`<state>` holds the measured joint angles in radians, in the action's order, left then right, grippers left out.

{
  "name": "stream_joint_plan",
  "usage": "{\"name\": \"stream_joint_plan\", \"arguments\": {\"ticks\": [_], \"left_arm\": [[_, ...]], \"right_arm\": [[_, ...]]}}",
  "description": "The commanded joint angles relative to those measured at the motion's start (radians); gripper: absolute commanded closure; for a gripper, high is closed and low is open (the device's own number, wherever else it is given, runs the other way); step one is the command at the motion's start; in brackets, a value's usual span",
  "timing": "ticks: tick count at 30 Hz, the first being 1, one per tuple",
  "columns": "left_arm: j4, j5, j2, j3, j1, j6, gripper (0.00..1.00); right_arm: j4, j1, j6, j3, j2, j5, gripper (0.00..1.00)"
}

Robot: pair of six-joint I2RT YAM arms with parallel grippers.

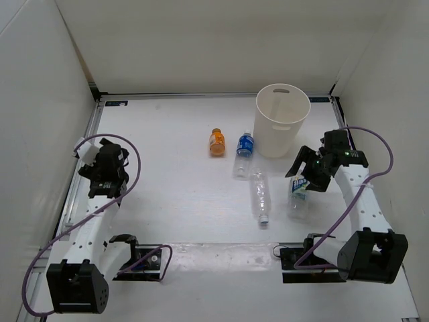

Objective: Put the plastic bottles in the bin

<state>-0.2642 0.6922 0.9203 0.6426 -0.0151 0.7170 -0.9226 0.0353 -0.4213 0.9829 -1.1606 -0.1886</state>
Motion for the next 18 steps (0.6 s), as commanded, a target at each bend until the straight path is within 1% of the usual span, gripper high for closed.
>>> {"name": "stream_joint_plan", "arguments": {"ticks": [1,3,4,5,6,8,9,10,12,16,18], "left_arm": [[0.057,-0.042,0.015,0.025,0.007,-0.013,0.01],[0.065,-0.072,0.021,0.020,0.007,-0.002,0.01],[0.072,-0.077,0.025,0.019,0.033,-0.004,0.01],[0.072,-0.100,0.029,0.016,0.037,-0.007,0.01],[0.075,-0.111,0.034,0.015,0.050,-0.004,0.01],[0.072,-0.131,0.045,0.012,0.061,0.002,0.01],[0.075,-0.147,0.049,0.011,0.069,0.002,0.01],[0.075,-0.157,0.051,0.011,0.082,0.005,0.01],[0.086,-0.160,0.054,0.006,0.090,-0.001,0.01],[0.088,-0.158,0.054,-0.001,0.090,-0.002,0.01],[0.079,-0.163,0.055,-0.006,0.093,0.004,0.01]], "right_arm": [[-0.025,0.005,-0.030,-0.007,0.045,0.011,0.10],[-0.030,0.008,-0.021,-0.007,0.042,-0.008,0.10],[-0.066,0.003,-0.007,0.009,0.027,-0.009,0.10],[-0.076,-0.027,-0.007,0.017,0.021,-0.002,0.10],[-0.090,-0.032,-0.014,0.028,0.012,0.029,0.10],[-0.085,-0.119,-0.007,0.031,0.001,0.026,0.10],[-0.084,-0.138,-0.010,0.042,-0.007,0.058,0.10],[-0.094,-0.171,-0.022,0.054,-0.037,0.086,0.10],[-0.107,-0.199,-0.023,0.072,-0.089,0.095,0.10],[-0.160,-0.241,-0.040,0.091,-0.218,0.118,0.10],[-0.163,-0.259,-0.046,0.089,-0.249,0.124,0.10]]}}
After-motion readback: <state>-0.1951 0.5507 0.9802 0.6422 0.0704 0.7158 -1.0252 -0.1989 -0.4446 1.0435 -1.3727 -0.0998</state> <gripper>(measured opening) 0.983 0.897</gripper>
